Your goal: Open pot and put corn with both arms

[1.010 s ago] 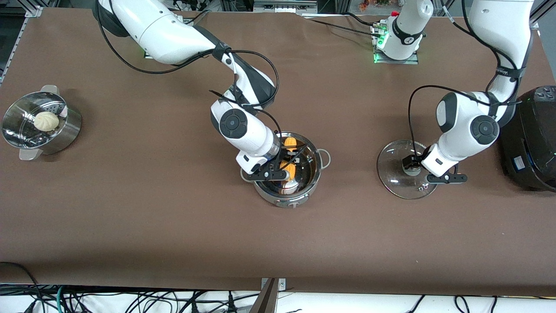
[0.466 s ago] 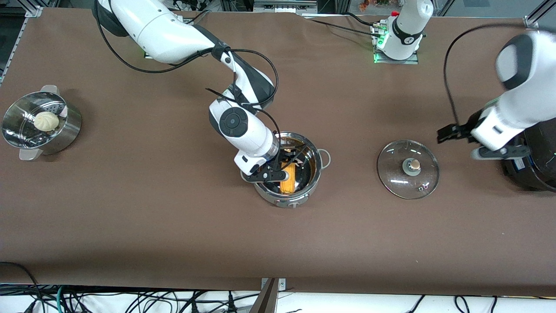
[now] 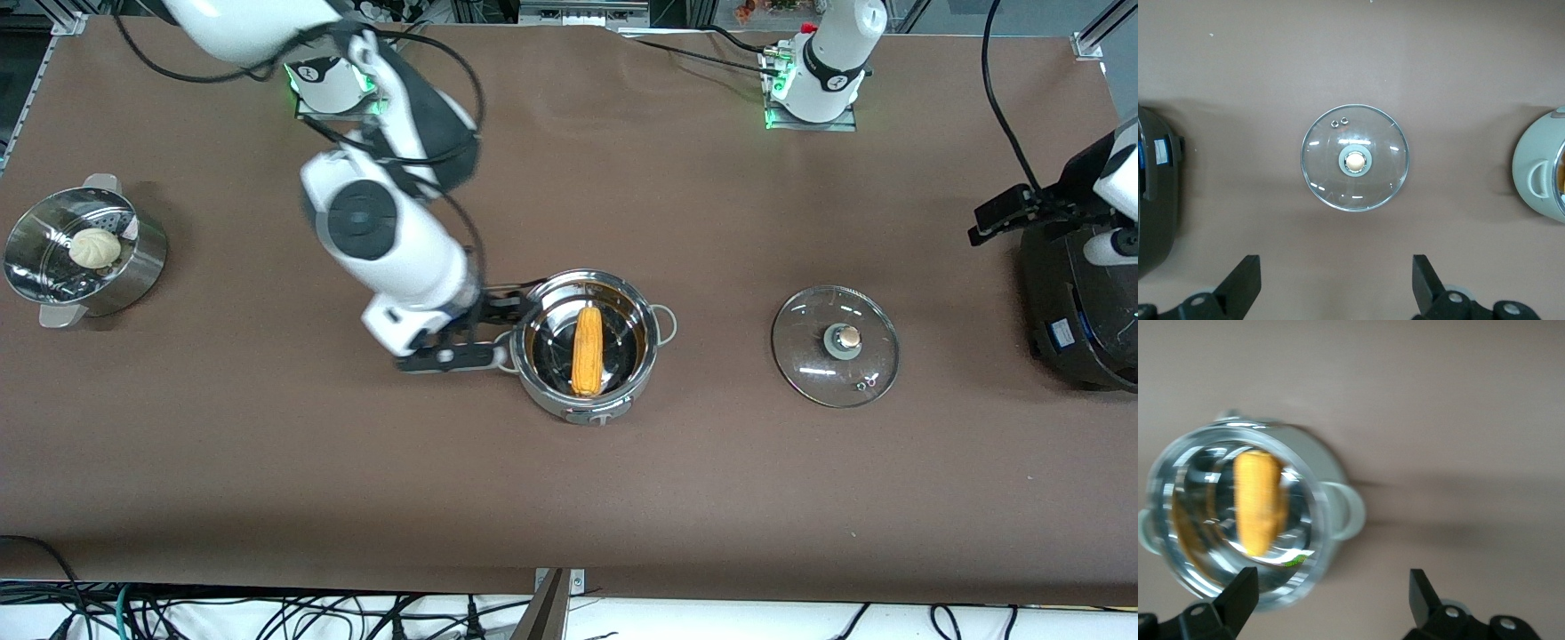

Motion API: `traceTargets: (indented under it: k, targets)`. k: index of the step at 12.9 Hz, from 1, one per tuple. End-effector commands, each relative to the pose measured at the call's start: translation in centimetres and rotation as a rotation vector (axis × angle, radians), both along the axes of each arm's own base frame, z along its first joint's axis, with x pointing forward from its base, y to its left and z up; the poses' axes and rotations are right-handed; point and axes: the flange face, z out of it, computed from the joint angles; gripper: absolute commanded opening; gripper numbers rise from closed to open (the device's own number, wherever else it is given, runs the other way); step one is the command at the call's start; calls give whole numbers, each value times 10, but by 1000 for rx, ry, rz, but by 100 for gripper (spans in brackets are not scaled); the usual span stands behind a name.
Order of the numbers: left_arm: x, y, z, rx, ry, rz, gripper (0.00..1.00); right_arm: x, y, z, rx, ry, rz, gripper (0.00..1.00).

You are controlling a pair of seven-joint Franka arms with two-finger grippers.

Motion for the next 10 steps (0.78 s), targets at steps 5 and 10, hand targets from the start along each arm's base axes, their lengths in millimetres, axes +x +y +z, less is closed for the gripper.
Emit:
traceTargets:
  k: [5, 10]
  targets:
    - [-2, -6, 16, 20, -13, 77, 100, 10, -196, 66, -72, 138, -86, 100]
    - [2, -4, 20, 20, -17, 77, 100, -6, -303, 94, -108, 193, 8, 100]
